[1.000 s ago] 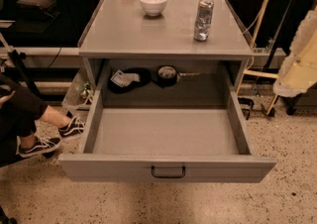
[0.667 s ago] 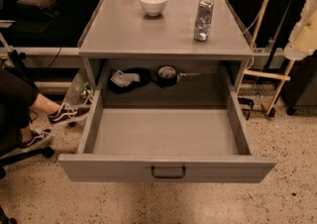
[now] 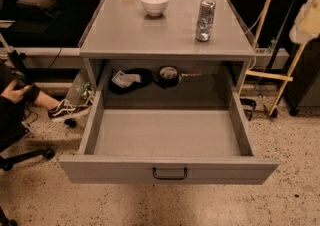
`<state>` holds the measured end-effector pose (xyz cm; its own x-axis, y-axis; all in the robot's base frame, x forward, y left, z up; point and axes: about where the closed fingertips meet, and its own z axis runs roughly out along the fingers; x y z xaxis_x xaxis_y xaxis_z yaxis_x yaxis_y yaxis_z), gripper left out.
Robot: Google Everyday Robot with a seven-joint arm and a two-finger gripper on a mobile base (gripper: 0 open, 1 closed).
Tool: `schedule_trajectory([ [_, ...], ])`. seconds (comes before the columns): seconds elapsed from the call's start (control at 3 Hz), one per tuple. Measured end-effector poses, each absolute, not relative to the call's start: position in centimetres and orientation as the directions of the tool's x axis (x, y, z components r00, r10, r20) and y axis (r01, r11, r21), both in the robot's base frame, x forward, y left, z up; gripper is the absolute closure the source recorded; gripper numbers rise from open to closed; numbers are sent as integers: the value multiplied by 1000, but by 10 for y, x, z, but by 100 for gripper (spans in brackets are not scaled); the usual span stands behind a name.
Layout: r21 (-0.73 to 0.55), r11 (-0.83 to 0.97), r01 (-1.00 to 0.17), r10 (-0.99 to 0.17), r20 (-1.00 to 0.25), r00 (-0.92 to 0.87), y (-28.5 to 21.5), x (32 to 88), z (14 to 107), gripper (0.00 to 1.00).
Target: Place redbull can into top drawer
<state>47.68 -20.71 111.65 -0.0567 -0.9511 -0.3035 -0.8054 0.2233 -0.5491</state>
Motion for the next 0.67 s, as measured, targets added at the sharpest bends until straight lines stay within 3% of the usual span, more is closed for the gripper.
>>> schedule_trajectory([
  [0.67,-349,319,-881,-905,-387,-175,-239,587,1060,0],
])
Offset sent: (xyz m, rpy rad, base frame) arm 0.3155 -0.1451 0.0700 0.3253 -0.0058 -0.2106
